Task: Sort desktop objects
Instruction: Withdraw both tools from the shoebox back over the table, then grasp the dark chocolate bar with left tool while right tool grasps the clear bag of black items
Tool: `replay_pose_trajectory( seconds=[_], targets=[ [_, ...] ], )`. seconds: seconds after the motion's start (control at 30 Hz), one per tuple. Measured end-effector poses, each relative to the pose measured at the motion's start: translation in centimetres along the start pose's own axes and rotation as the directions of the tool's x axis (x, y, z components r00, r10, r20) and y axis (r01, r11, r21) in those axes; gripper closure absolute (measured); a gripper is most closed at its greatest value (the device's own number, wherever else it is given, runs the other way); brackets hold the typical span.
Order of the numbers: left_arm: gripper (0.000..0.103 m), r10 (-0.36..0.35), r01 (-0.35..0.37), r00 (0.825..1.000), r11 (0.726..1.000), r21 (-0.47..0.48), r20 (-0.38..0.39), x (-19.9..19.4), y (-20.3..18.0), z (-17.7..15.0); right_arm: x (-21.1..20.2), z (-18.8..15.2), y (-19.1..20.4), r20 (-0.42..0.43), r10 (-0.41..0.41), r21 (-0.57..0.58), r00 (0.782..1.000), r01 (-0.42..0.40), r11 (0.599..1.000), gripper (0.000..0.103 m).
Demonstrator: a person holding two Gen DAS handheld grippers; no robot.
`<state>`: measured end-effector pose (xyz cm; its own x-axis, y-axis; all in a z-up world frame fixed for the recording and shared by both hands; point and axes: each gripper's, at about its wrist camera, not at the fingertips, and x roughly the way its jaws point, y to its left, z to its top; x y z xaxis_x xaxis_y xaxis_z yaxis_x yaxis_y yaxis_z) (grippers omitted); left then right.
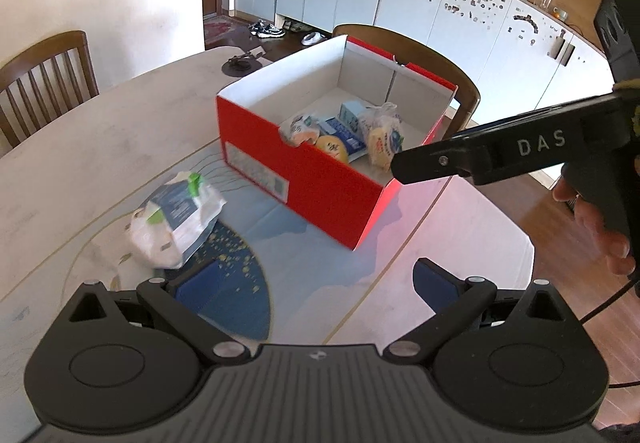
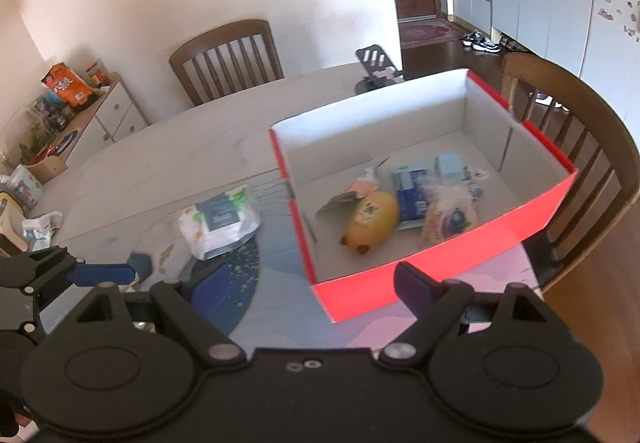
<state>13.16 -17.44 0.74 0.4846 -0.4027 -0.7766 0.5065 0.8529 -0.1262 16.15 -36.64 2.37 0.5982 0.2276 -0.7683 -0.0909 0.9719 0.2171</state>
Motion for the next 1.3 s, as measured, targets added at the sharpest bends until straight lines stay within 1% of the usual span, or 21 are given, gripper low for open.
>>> replay_pose_trajectory(
  seconds=[0.4, 0.5, 0.67, 0.87, 0.97, 1.07, 1.3],
  targets=[
    [0.0, 0.044, -0.044, 0.999, 0.999, -0.017, 0.008, -3.0, 3.1, -4.0, 1.2, -1.8, 4.5, -0.048, 0.036, -0.045, 0.998, -0.038, 0.998, 0.014],
    [0.0, 0.052, -0.052, 0.999, 0.998, -0.037, 0.006, -3.6, 4.1, -5.0, 1.8, -2.5, 5.7, -0.07, 0.051, -0.059, 0.996, -0.055, 0.997, 0.014],
    [0.0, 0.086, -0.086, 0.996, 0.994, -0.062, 0.002, -4.5, 5.9, -7.1, 2.5, -3.5, 7.9, -0.096, 0.075, -0.084, 0.993, -0.083, 0.993, 0.014],
    [0.0, 0.108, -0.107, 0.994, 0.99, -0.096, 0.008, -5.7, 7.9, -9.3, 3.3, -4.4, 10.5, -0.119, 0.081, -0.139, 0.99, -0.098, 0.985, 0.014],
    [0.0, 0.118, -0.116, 0.993, 0.987, -0.108, 0.009, -6.1, 8.7, -10.5, 3.8, -4.8, 11.5, -0.131, 0.088, -0.148, 0.987, -0.107, 0.983, 0.014],
    [0.0, 0.134, -0.132, 0.991, 0.985, -0.112, 0.004, -6.3, 9.5, -11.6, 4.3, -5.3, 12.5, -0.146, 0.094, -0.156, 0.985, -0.116, 0.981, 0.014],
    [0.0, 0.135, -0.137, 0.991, 0.982, -0.13, -0.021, -6.1, 10.9, -13.4, 5.5, -6.5, 14.5, -0.178, 0.1, -0.173, 0.979, -0.131, 0.976, 0.014]
  ],
)
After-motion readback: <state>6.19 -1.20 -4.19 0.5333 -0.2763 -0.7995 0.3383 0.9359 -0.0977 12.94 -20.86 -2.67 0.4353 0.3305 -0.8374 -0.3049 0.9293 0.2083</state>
